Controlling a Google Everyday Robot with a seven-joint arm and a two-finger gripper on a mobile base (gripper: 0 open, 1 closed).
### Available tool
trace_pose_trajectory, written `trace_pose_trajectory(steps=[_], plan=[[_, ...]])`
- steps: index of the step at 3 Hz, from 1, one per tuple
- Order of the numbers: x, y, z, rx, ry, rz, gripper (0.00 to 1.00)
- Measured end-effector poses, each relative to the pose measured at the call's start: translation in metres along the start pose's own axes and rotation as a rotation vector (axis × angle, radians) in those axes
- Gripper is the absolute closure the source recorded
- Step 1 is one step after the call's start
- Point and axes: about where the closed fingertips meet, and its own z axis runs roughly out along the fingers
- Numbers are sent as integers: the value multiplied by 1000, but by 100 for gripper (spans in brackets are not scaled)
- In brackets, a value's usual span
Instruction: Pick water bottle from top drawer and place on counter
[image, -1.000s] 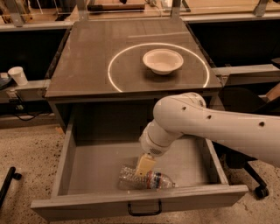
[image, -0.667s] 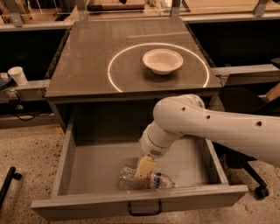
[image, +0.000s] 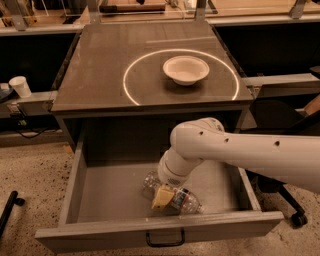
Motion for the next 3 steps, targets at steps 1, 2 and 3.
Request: trace_pose_trajectory(steps=[1,2,3], plan=[[2,-3,1,9,2,-4,56],[2,-8,-8,30,-4,-14,79],[-9,-30,-53,94,-4,-106,100]])
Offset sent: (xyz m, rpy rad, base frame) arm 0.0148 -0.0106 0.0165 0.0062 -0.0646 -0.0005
